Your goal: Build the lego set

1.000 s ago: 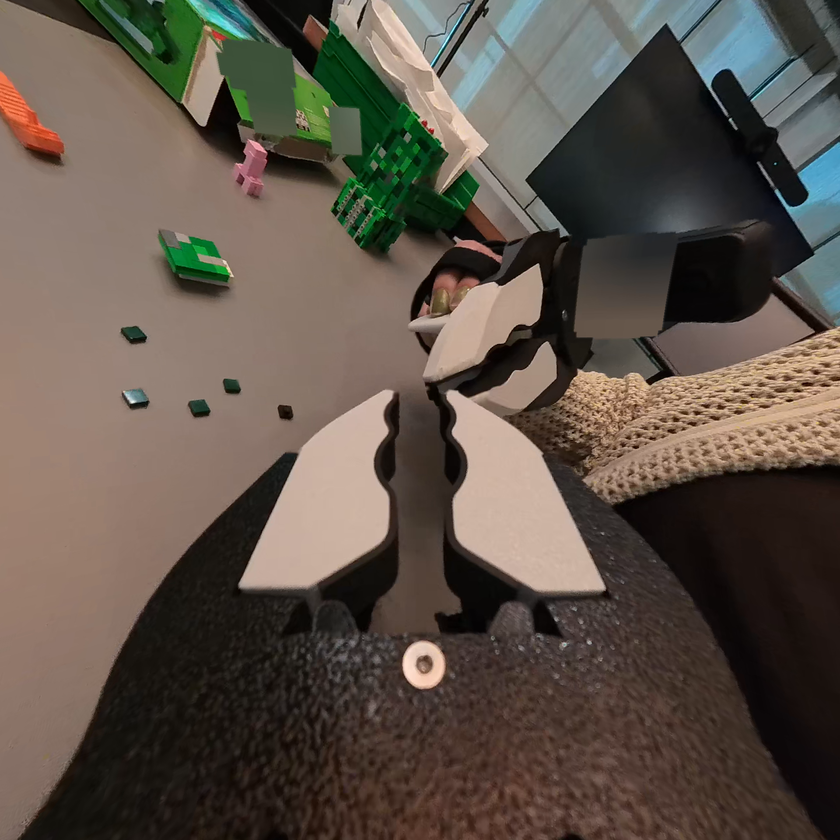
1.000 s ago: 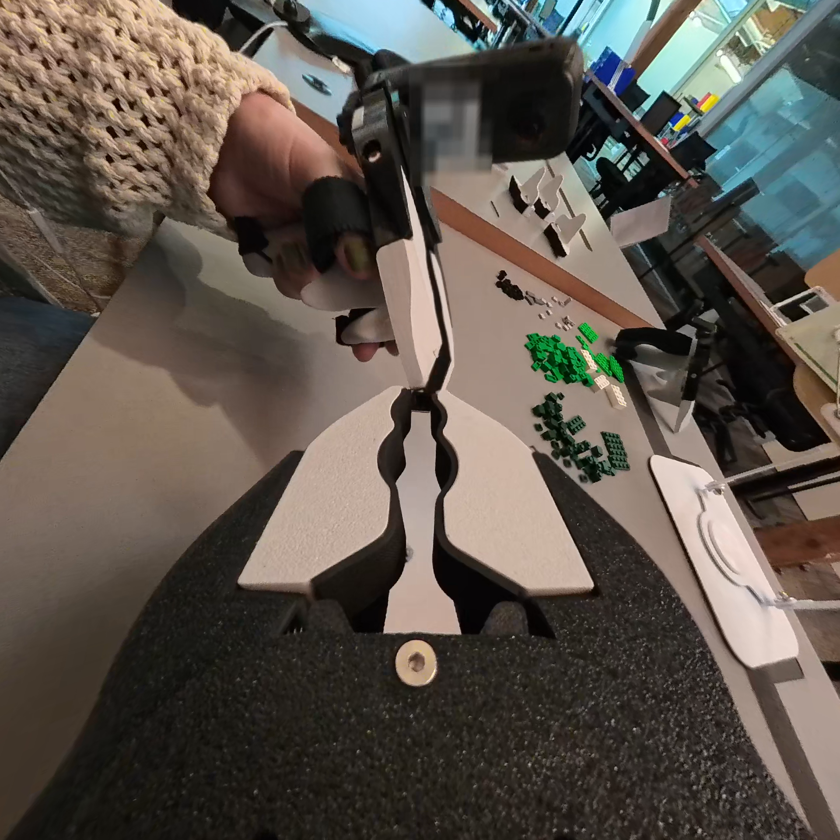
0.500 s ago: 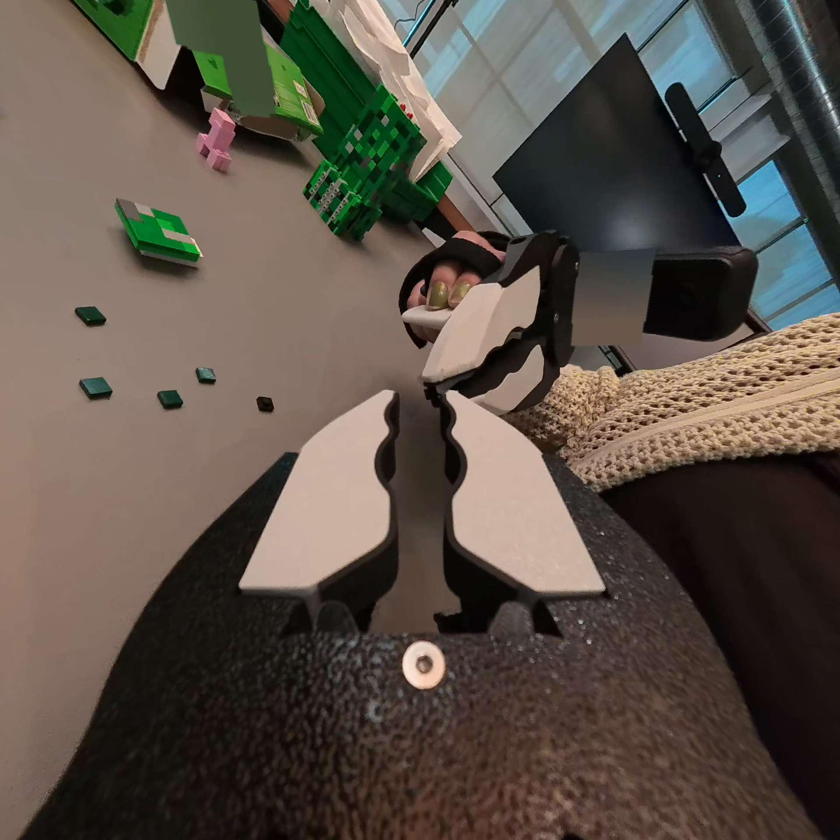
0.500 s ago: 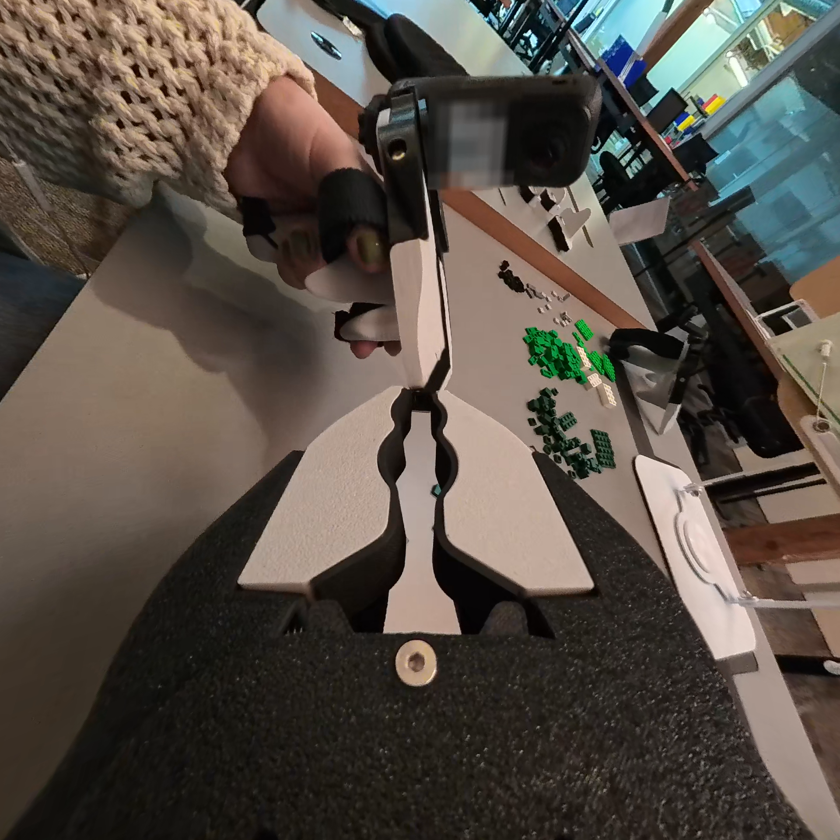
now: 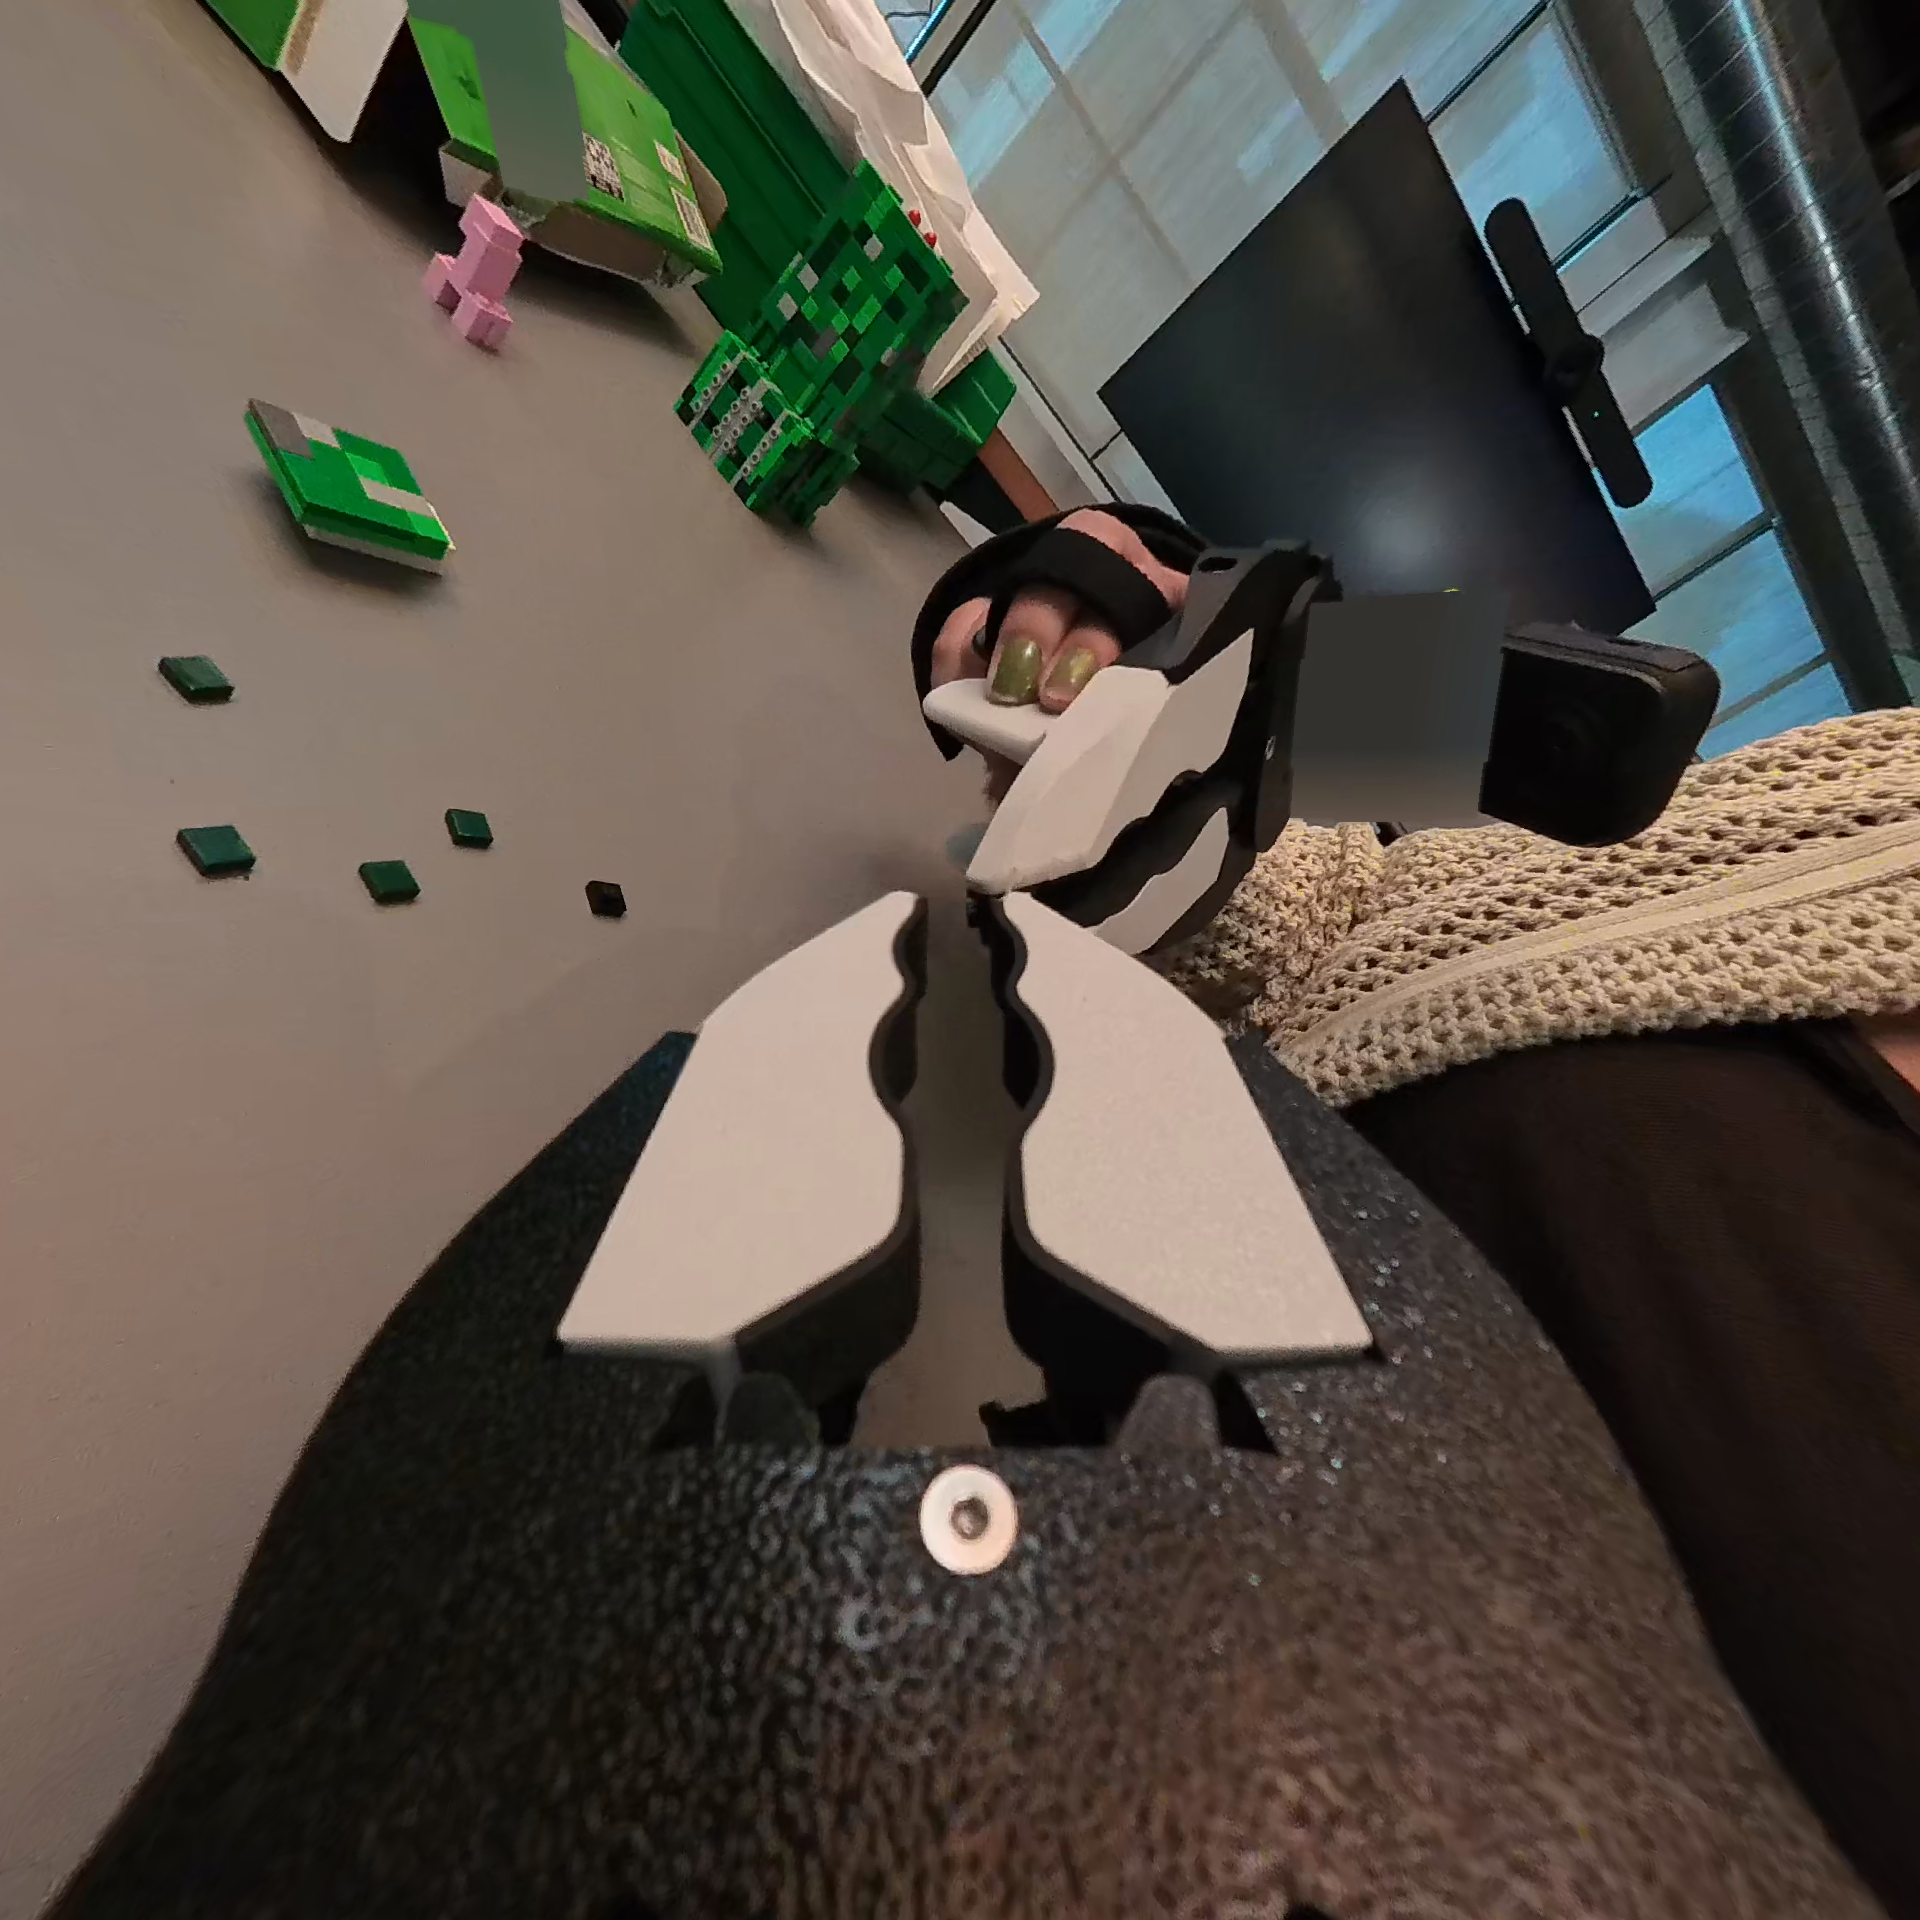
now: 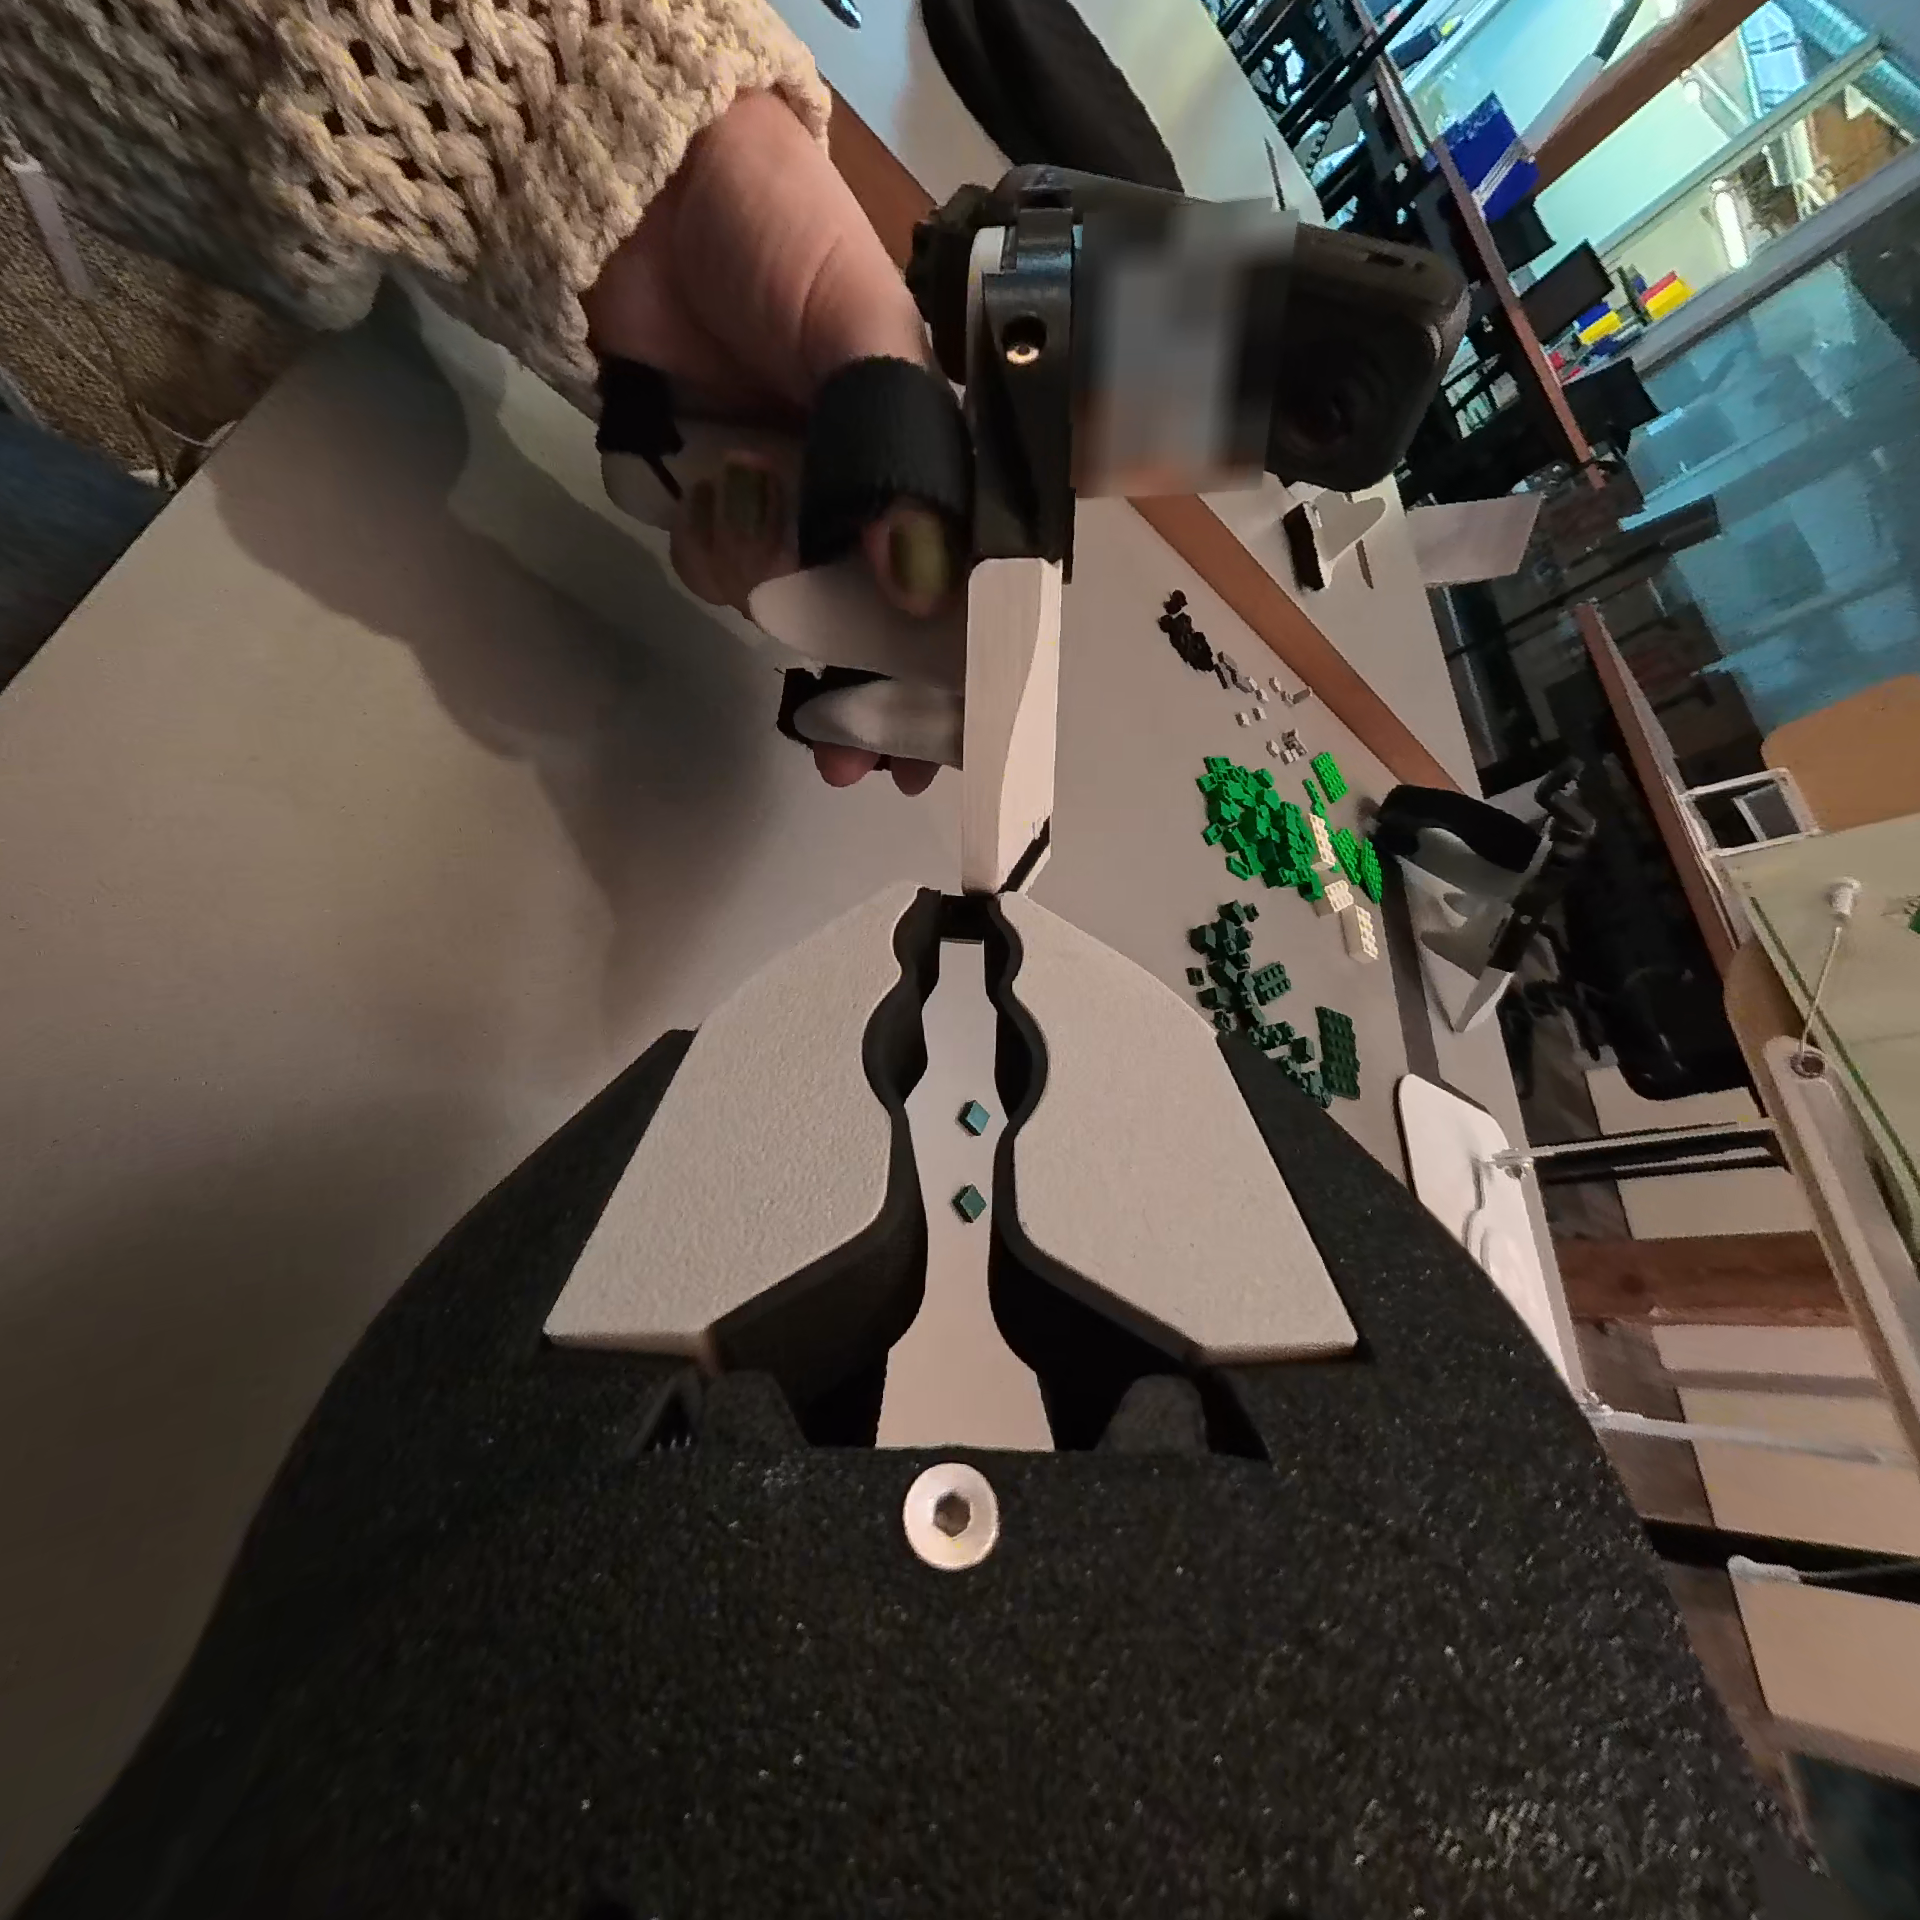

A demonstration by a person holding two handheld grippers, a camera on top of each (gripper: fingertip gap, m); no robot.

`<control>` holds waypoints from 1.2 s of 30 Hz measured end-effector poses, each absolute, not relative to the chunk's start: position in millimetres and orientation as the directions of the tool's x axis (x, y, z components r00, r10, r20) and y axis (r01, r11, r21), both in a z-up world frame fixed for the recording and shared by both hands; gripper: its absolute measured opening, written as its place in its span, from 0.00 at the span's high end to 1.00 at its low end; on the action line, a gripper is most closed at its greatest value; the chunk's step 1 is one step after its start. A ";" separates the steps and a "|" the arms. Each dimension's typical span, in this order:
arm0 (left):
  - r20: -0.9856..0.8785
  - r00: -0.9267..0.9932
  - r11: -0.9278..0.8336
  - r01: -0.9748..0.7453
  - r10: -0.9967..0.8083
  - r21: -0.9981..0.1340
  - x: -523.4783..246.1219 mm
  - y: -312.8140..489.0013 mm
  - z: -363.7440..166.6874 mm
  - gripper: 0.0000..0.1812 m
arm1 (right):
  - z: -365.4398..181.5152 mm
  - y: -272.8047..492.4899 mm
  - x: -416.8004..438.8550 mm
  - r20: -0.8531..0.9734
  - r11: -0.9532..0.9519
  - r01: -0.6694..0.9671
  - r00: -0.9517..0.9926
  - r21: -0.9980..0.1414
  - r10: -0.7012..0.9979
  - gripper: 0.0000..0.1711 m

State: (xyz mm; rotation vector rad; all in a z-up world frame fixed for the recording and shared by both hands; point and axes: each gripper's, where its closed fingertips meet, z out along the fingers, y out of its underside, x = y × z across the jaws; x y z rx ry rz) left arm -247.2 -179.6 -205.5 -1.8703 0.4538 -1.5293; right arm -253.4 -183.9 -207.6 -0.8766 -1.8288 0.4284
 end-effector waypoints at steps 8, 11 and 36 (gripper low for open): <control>0.746 0.191 -0.735 0.139 -0.638 -0.664 -242.8 -185.5 -203.4 0.97 | -206.1 -185.8 -255.1 0.652 0.683 0.362 -0.225 -0.634 0.724 0.96; 0.744 0.191 -0.736 0.126 -0.640 -0.665 -242.5 -186.7 -205.4 0.98 | -207.6 -186.8 -255.9 0.644 0.678 0.362 -0.229 -0.640 0.730 0.96; -0.835 -0.129 0.429 -0.893 -0.534 -0.137 -292.3 -118.9 -285.1 0.98 | -256.7 -125.4 -252.2 0.102 0.037 0.592 0.077 -0.805 0.992 0.98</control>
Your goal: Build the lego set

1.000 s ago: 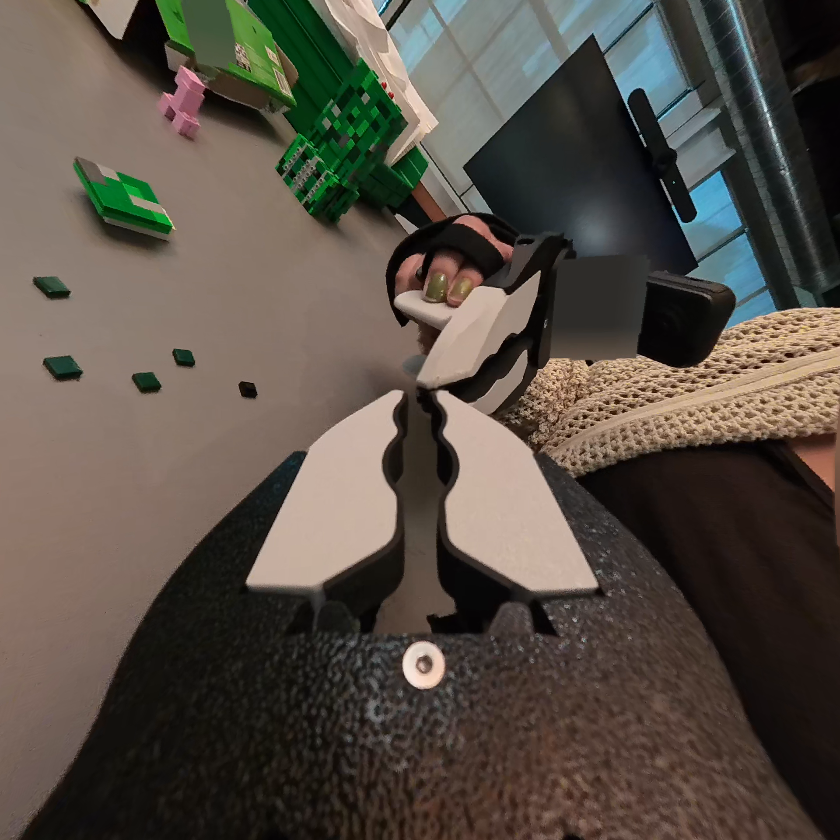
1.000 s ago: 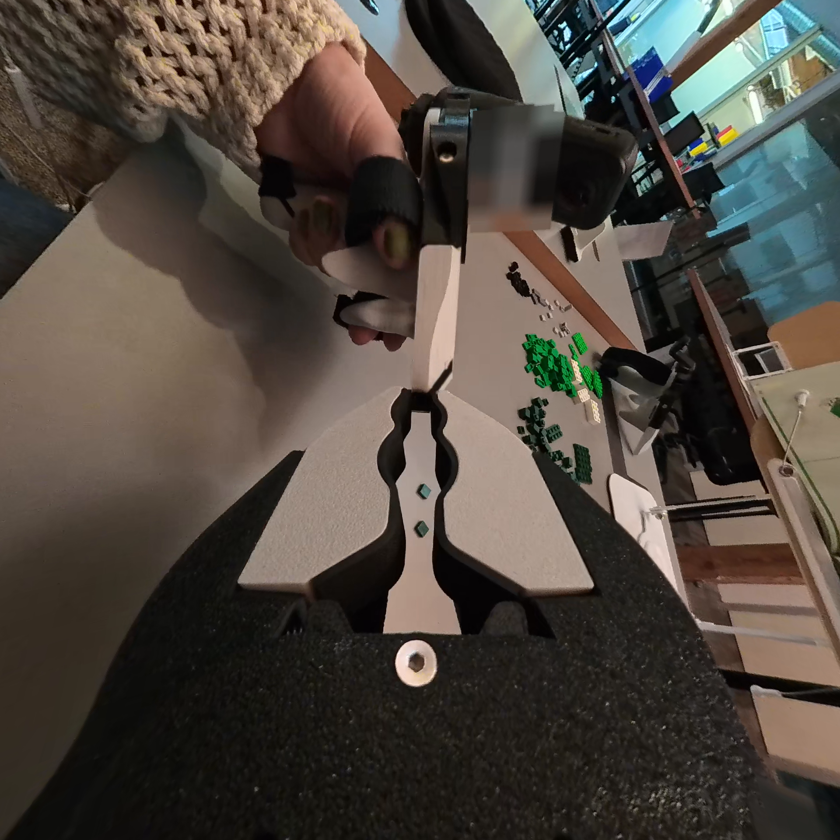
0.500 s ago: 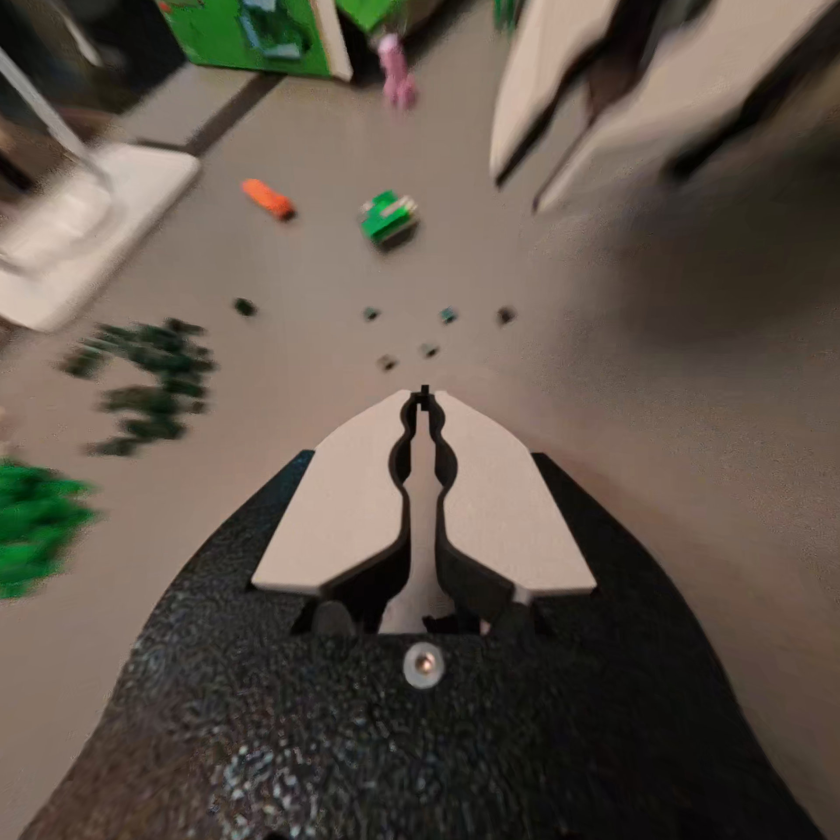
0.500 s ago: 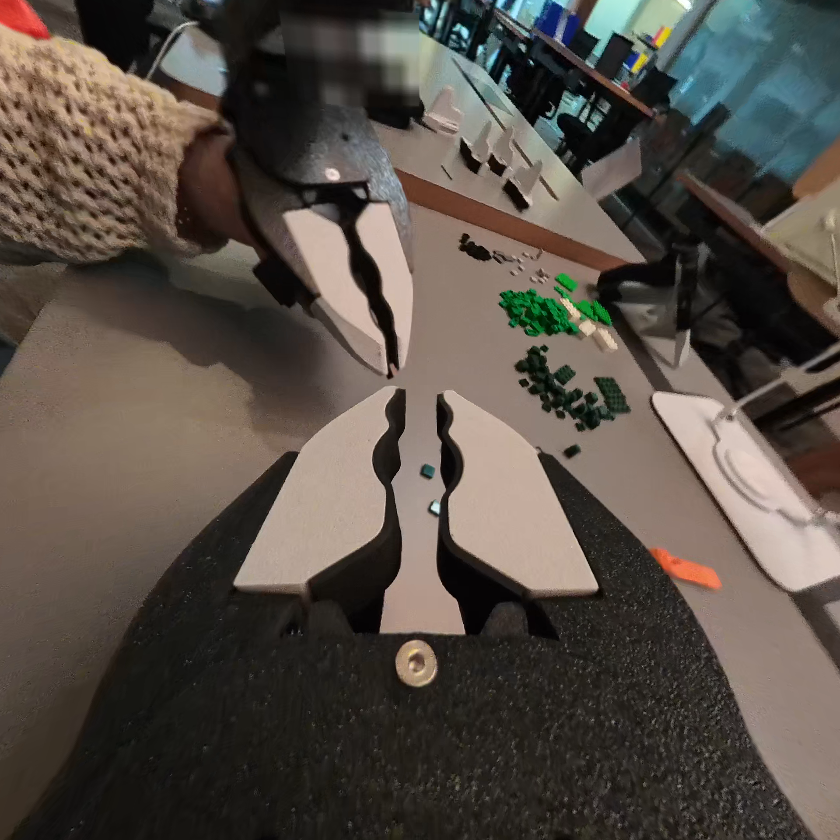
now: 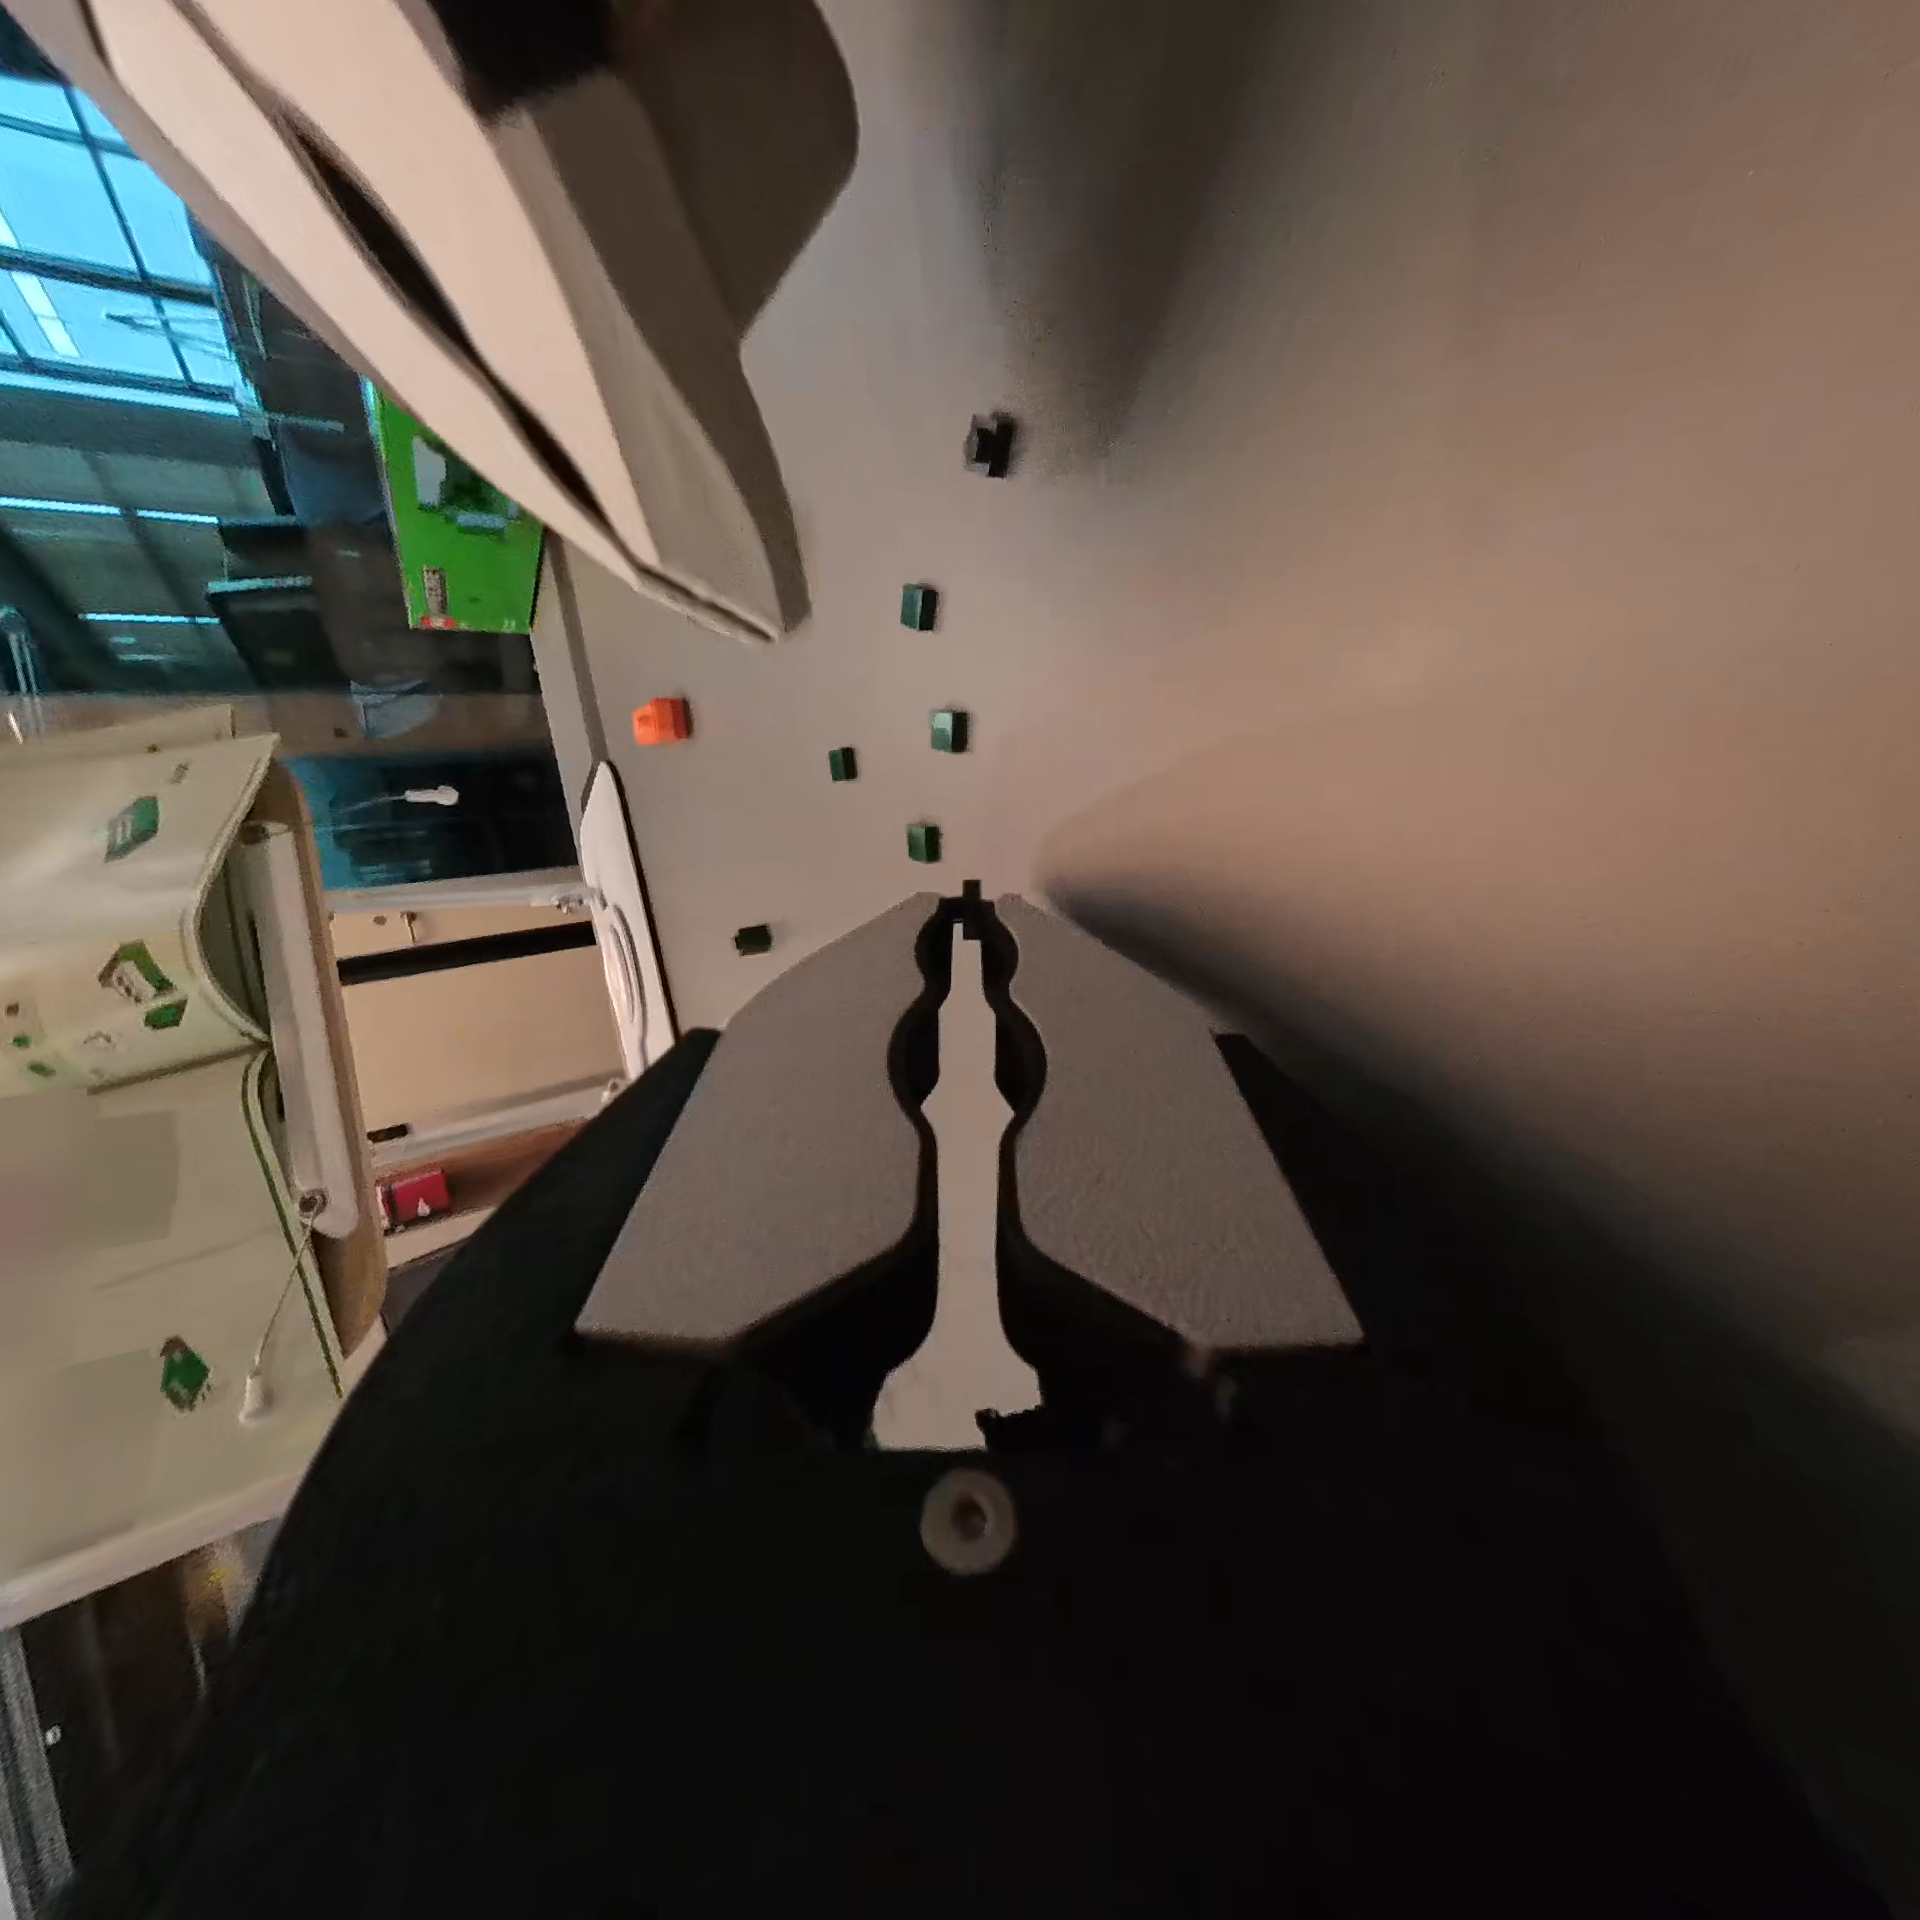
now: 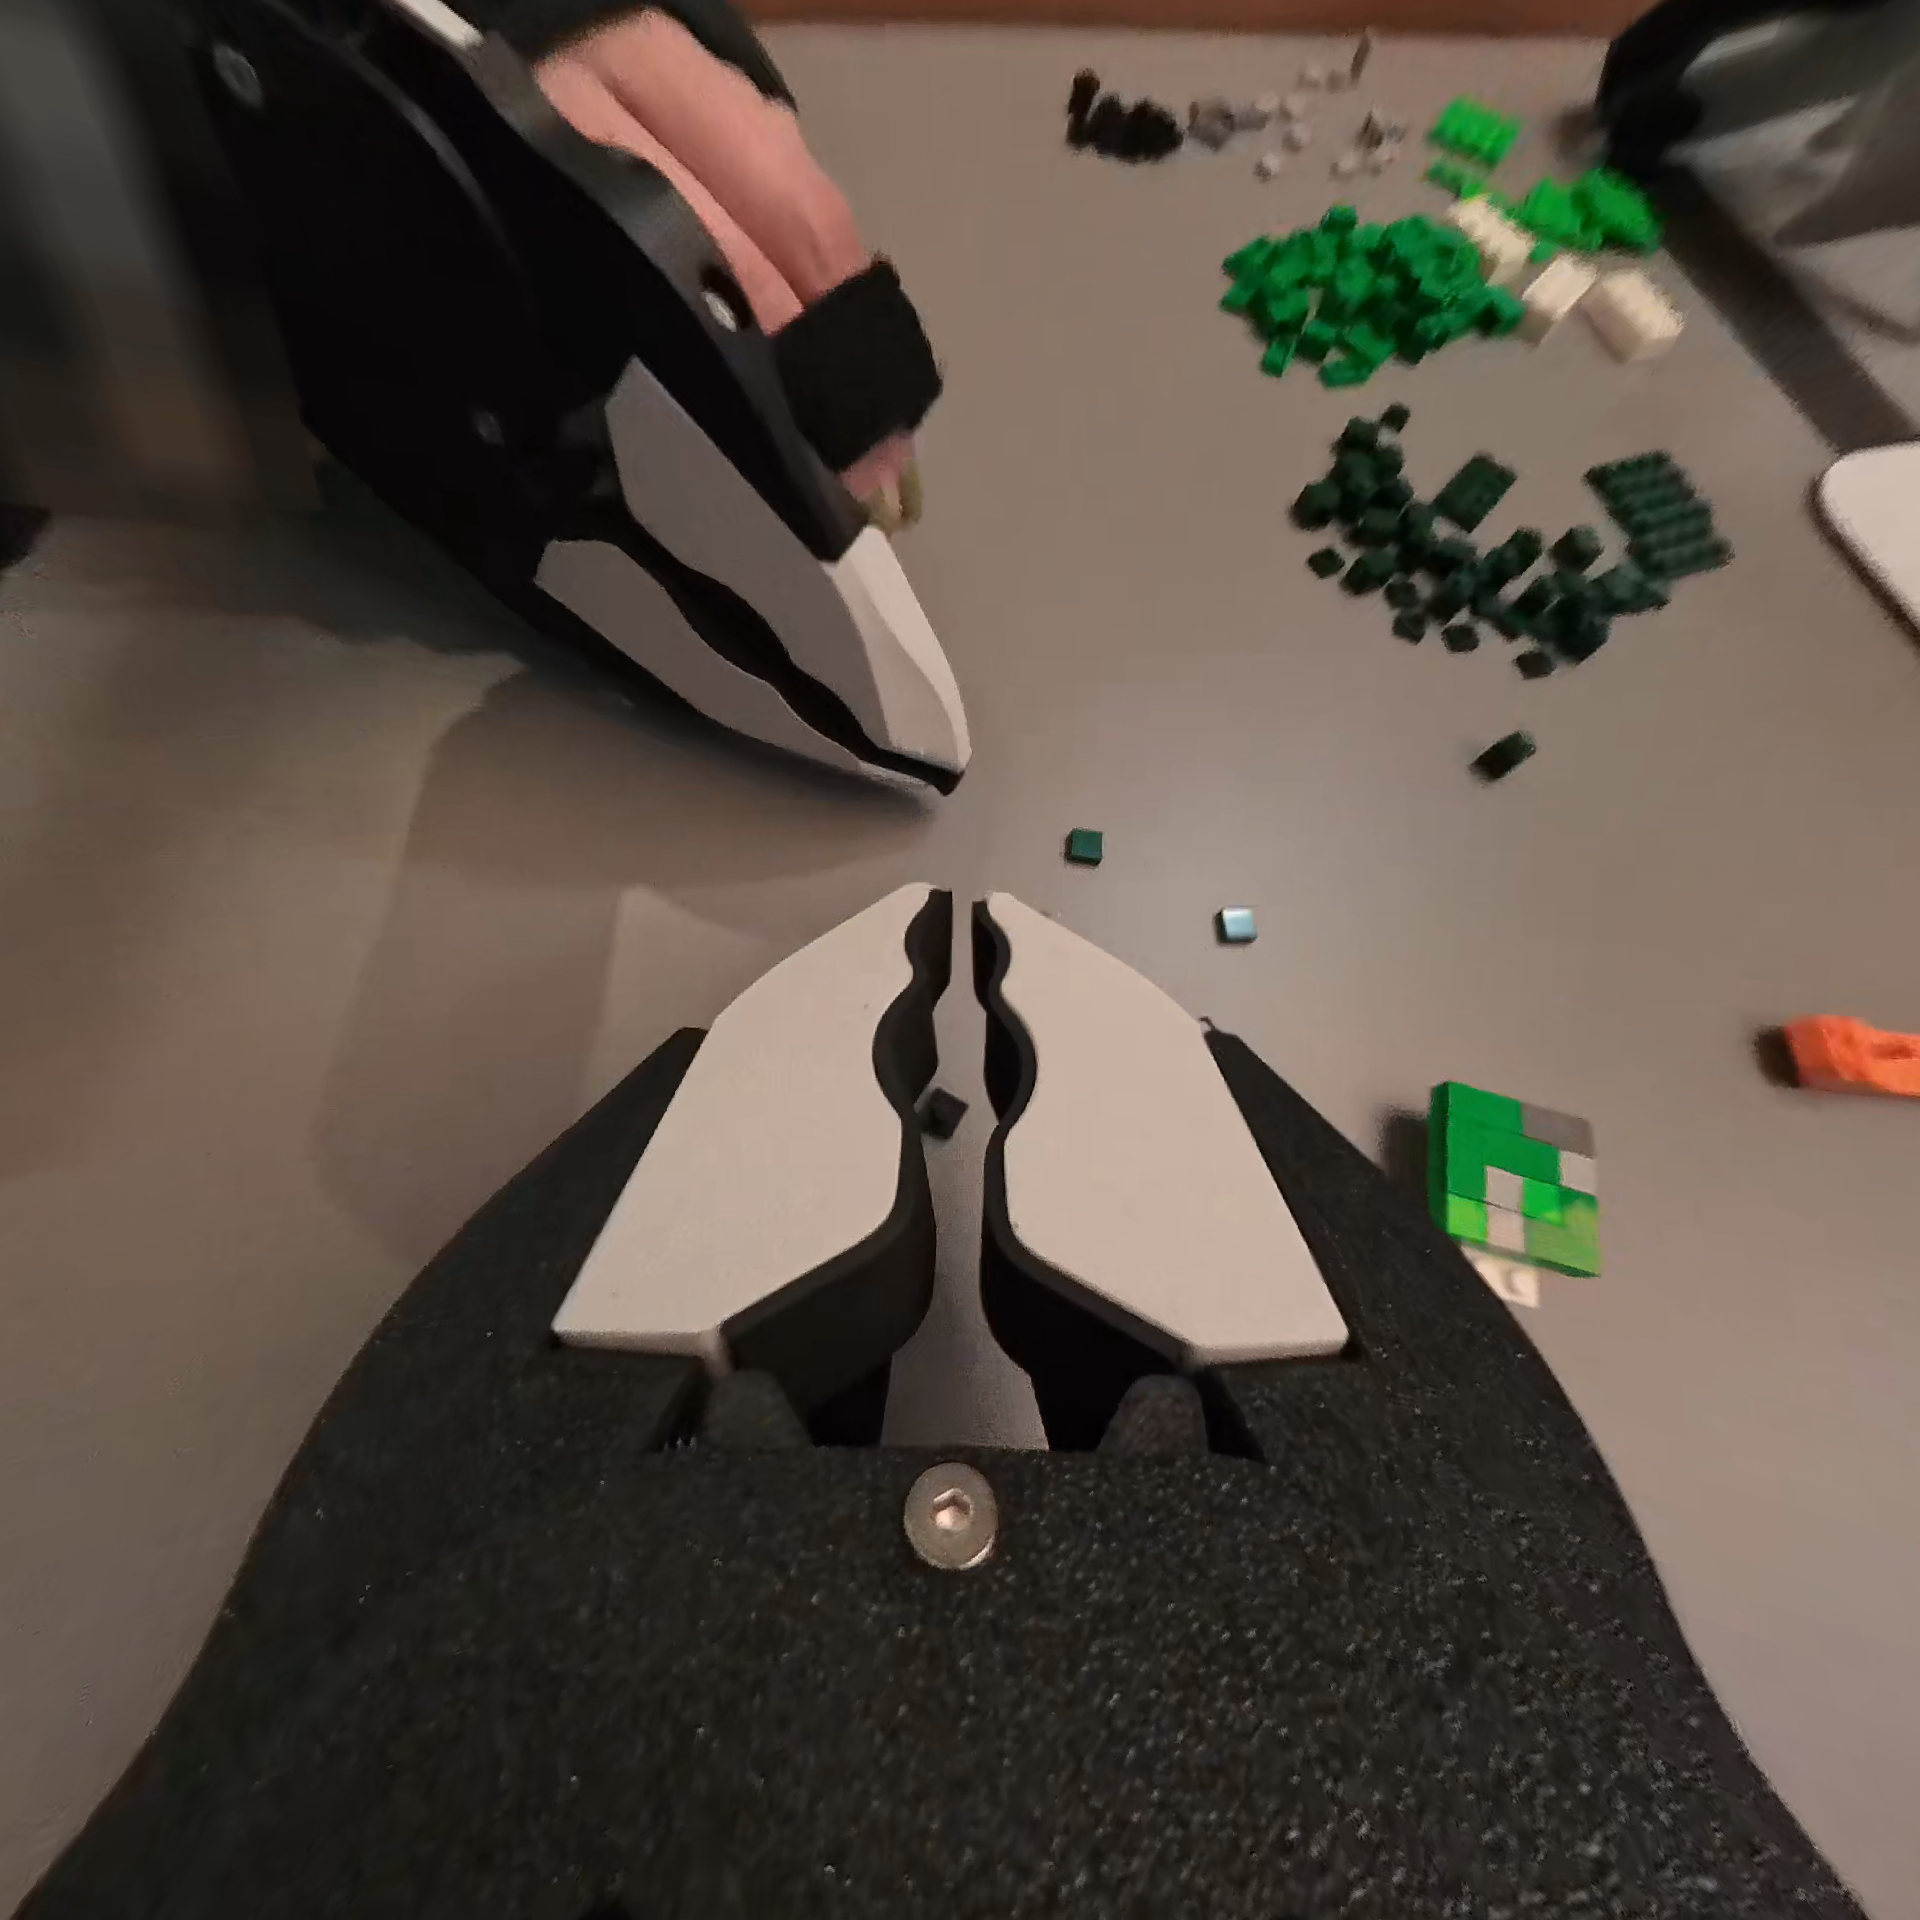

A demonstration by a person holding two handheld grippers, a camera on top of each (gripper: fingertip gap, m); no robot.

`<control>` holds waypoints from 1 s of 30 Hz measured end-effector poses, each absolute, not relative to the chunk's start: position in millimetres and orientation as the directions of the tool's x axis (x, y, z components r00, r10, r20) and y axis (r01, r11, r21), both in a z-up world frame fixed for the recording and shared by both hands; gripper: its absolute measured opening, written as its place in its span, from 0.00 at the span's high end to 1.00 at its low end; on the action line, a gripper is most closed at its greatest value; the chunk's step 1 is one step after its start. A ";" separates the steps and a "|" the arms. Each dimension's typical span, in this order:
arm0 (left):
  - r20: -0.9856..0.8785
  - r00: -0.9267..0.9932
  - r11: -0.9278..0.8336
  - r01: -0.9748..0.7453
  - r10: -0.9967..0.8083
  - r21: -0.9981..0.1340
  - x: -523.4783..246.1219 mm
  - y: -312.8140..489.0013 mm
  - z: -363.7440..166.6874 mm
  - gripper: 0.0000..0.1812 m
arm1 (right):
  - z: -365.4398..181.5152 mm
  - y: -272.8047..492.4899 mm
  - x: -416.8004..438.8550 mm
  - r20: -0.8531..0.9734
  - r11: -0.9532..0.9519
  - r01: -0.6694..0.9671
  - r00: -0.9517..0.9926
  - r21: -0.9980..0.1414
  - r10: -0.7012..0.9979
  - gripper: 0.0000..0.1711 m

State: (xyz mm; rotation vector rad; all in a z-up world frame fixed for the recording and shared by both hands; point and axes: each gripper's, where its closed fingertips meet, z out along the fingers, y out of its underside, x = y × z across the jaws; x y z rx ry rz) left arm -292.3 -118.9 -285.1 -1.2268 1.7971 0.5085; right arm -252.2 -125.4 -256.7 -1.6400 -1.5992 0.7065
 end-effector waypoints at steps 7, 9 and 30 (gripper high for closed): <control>-0.803 -0.175 0.480 -0.864 -0.570 -0.153 -287.5 -120.3 -292.9 0.97 | -263.6 -116.8 -270.9 0.019 -0.039 0.661 0.081 -0.749 0.997 0.98; -0.794 -0.177 0.486 -0.859 -0.582 -0.164 -287.3 -121.1 -292.9 0.97 | -262.8 -115.1 -273.7 0.029 -0.033 0.662 0.083 -0.748 0.996 0.99; -0.692 0.462 0.028 -0.821 -0.554 -0.571 -361.9 -91.9 -245.2 0.99 | -288.7 -113.3 -285.0 0.077 0.012 0.781 0.047 -0.625 0.996 1.00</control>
